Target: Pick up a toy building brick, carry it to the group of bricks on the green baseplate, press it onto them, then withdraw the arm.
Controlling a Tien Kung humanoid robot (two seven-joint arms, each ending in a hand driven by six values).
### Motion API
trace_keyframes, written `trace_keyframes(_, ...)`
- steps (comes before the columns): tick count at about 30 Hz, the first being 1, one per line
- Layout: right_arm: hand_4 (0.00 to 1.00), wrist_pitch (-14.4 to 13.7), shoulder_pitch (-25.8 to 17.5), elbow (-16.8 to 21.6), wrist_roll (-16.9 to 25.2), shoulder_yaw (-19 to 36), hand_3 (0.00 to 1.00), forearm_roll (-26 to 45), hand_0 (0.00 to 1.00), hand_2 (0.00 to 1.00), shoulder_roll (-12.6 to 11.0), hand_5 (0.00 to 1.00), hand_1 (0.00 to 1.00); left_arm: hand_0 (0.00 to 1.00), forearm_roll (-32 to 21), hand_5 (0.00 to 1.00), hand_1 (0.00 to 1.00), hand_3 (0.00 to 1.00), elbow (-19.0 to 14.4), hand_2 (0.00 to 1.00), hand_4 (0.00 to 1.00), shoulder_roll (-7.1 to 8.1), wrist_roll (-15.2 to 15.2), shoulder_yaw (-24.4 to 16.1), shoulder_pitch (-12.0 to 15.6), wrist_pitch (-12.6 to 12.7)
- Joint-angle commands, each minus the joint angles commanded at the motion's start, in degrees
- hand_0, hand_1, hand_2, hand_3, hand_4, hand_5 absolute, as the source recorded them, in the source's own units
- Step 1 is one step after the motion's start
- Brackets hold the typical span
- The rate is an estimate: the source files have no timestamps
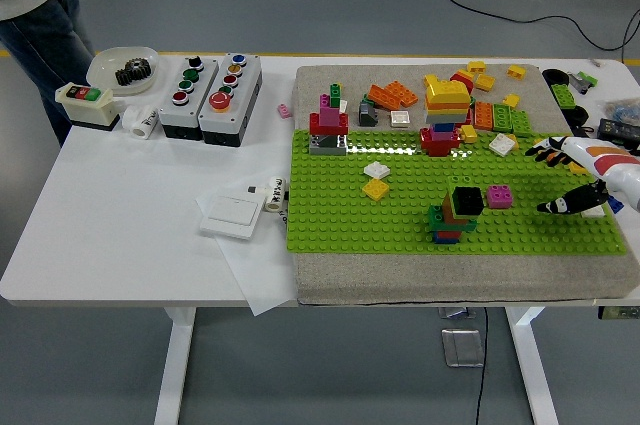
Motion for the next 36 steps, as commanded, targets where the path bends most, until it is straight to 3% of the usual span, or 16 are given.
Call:
trace_keyframes(8,0.946,0.30,2.98,-2.08,-0.12,-4.48,0.624,0.19,0.612,0.633,1.54,0.162,0.601,0.496,0.34,0.721,0.571,0.604,0.02,0.637,0.640,0.05,0.12,-0.21,0.02,-0.03)
trace_keyframes(18,0.947,1.75,5.04,-3.60,-0.23,-7.90,0.617,0.76,0.608,0.634,3.23,0.166,0.602,0.495,0.77,0.721,0.573,0.604,-0.01,0.638,0.640,0.03,0.31,-0.51,-0.01,-0.10)
trace_keyframes(36,0.916,2.32,6.55,-7.67,-0.89,-8.56,0.603,3.71,0.592,0.614,5.71,0.217,0.593,0.496,0.12,0.718,0.571,0.604,0.03,0.637,0.639,0.14,-0.04,0.07,-0.53,-0.15)
